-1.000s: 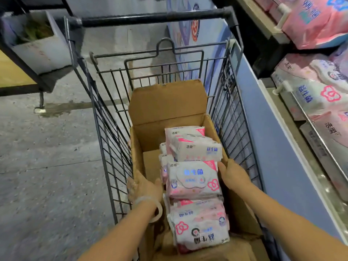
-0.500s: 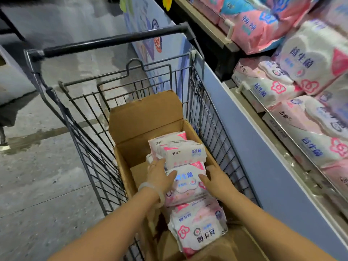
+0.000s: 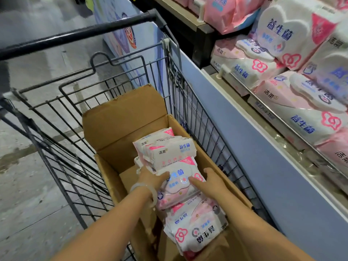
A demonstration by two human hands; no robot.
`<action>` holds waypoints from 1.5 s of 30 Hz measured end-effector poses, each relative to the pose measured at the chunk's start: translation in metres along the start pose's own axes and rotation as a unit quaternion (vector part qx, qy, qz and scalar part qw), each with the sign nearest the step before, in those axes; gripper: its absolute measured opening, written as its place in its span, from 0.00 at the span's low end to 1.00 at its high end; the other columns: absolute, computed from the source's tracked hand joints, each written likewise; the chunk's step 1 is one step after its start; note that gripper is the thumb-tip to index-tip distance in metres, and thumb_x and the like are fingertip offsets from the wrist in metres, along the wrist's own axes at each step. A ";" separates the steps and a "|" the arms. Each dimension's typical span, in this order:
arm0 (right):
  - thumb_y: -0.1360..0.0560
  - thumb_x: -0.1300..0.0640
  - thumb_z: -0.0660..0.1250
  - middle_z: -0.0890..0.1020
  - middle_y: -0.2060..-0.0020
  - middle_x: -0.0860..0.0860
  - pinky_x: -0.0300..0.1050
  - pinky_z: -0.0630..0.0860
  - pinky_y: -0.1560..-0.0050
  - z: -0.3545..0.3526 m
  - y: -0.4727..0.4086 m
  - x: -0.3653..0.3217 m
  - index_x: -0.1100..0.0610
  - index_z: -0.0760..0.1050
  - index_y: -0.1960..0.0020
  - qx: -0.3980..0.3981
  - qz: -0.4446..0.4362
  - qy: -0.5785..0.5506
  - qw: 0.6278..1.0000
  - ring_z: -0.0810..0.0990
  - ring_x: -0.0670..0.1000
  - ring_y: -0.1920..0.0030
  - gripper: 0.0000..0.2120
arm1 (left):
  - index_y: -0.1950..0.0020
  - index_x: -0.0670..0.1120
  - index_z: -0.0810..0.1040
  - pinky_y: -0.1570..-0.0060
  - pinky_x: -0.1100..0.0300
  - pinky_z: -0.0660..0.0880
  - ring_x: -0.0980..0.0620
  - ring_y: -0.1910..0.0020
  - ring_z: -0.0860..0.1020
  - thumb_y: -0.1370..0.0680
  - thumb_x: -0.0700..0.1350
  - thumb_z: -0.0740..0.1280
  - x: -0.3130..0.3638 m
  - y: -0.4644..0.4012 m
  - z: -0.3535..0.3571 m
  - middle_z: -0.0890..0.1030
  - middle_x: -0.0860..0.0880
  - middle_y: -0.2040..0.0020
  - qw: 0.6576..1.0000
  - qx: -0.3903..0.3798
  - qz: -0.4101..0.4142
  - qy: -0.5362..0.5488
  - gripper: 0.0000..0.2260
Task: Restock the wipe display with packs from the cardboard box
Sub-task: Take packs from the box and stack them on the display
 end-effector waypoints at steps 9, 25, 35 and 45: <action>0.35 0.36 0.71 0.81 0.48 0.48 0.38 0.74 0.62 0.028 -0.033 0.011 0.54 0.73 0.40 0.000 0.033 -0.096 0.995 0.80 0.47 0.52 0.31 | 0.61 0.44 0.78 0.56 0.56 0.74 0.47 0.65 0.73 0.38 0.53 0.79 -0.060 -0.004 0.038 0.76 0.45 0.66 0.965 -0.107 -0.166 0.172 0.17; 0.43 0.50 0.81 0.79 0.47 0.51 0.48 0.78 0.48 -0.039 0.062 -0.024 0.55 0.69 0.41 0.124 0.076 -0.156 0.977 0.80 0.52 0.48 0.36 | 0.39 0.39 0.74 0.48 0.48 0.79 0.40 0.47 0.82 0.47 0.54 0.83 0.004 0.030 0.021 0.81 0.39 0.43 0.976 -0.200 -0.041 0.077 0.41; 0.52 0.50 0.79 0.81 0.52 0.54 0.48 0.81 0.56 -0.089 0.140 -0.050 0.51 0.75 0.54 0.221 -0.017 -0.257 0.941 0.82 0.50 0.56 0.28 | 0.39 0.31 0.69 0.76 0.62 0.73 0.49 0.76 0.78 0.52 0.41 0.83 0.109 0.106 -0.013 0.81 0.38 0.63 0.947 -0.287 0.131 0.070 0.46; 0.40 0.66 0.79 0.79 0.51 0.49 0.33 0.77 0.68 -0.144 0.204 -0.066 0.54 0.64 0.39 0.254 -0.125 -0.346 0.895 0.80 0.45 0.54 0.36 | 0.48 0.44 0.67 0.72 0.60 0.79 0.48 0.56 0.79 0.47 0.36 0.81 0.203 0.177 -0.024 0.77 0.44 0.50 0.904 -0.322 0.274 0.063 0.34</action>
Point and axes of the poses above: each hand's wrist, its own y-axis away from the middle knuckle, its own z-axis out of the palm, x = y × z, the point moved 10 cm from there along -y, towards the middle knuckle
